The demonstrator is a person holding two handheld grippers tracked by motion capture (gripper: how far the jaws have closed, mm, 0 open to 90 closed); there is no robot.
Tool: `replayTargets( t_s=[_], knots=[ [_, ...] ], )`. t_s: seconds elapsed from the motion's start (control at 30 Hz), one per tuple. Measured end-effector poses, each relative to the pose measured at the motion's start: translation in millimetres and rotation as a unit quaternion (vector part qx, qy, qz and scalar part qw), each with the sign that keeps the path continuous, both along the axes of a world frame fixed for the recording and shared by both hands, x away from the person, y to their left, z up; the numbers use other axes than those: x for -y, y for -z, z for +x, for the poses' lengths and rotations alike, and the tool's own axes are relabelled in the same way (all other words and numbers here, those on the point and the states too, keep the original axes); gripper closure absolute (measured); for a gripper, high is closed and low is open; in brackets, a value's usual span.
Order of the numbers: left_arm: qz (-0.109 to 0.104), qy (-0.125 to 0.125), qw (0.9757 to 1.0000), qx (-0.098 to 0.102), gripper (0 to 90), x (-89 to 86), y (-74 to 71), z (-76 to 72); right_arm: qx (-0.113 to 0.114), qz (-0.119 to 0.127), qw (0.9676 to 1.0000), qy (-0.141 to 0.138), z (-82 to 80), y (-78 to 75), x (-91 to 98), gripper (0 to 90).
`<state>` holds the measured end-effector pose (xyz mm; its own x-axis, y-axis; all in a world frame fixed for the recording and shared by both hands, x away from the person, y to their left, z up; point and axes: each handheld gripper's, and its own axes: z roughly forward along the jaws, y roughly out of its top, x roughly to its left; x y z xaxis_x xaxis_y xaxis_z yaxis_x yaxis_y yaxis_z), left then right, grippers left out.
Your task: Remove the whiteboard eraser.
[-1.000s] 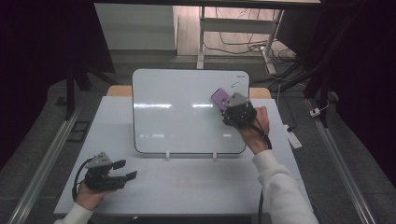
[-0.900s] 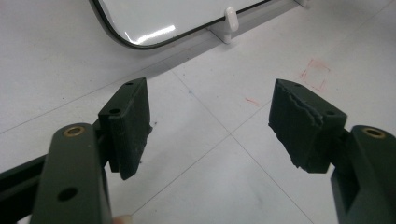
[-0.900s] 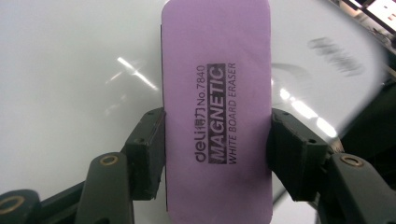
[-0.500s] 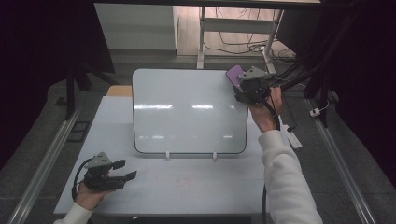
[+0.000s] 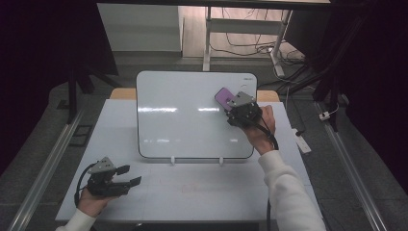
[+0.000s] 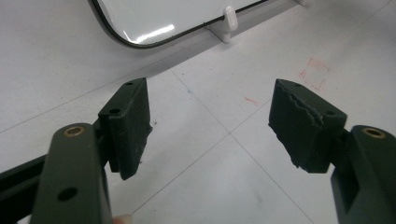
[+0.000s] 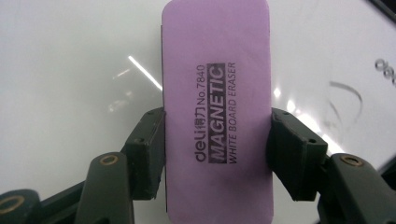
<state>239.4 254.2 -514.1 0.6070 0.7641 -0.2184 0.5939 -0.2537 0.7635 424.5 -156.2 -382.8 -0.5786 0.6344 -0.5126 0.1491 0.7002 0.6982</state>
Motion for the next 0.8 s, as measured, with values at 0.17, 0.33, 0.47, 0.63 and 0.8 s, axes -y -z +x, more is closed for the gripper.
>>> replayTargets(
  t_s=[0.17,0.33,0.47,0.63,0.8],
  knots=[
    [0.000,-0.001,1.0000,0.001,30.0,0.4,-0.3,-0.4,-0.003,0.018,0.9996,0.021,3.2,-2.7,16.5,40.6],
    [0.001,0.000,1.0000,-0.001,30.0,0.6,0.6,0.3,-0.002,0.036,0.9987,0.036,6.0,-5.3,28.1,40.6],
    [0.000,0.001,1.0000,0.001,30.0,1.0,0.2,0.0,0.000,0.036,0.9984,0.043,12.3,-11.3,29.6,40.6],
    [0.000,0.000,1.0000,0.000,30.0,-0.2,0.1,-0.2,0.003,0.054,0.9955,0.078,24.1,-28.8,37.0,40.6],
    [-0.001,0.000,1.0000,0.001,30.0,-1.3,0.3,-0.2,-0.010,0.077,0.9923,0.096,30.3,-36.0,45.2,40.6]
  ],
)
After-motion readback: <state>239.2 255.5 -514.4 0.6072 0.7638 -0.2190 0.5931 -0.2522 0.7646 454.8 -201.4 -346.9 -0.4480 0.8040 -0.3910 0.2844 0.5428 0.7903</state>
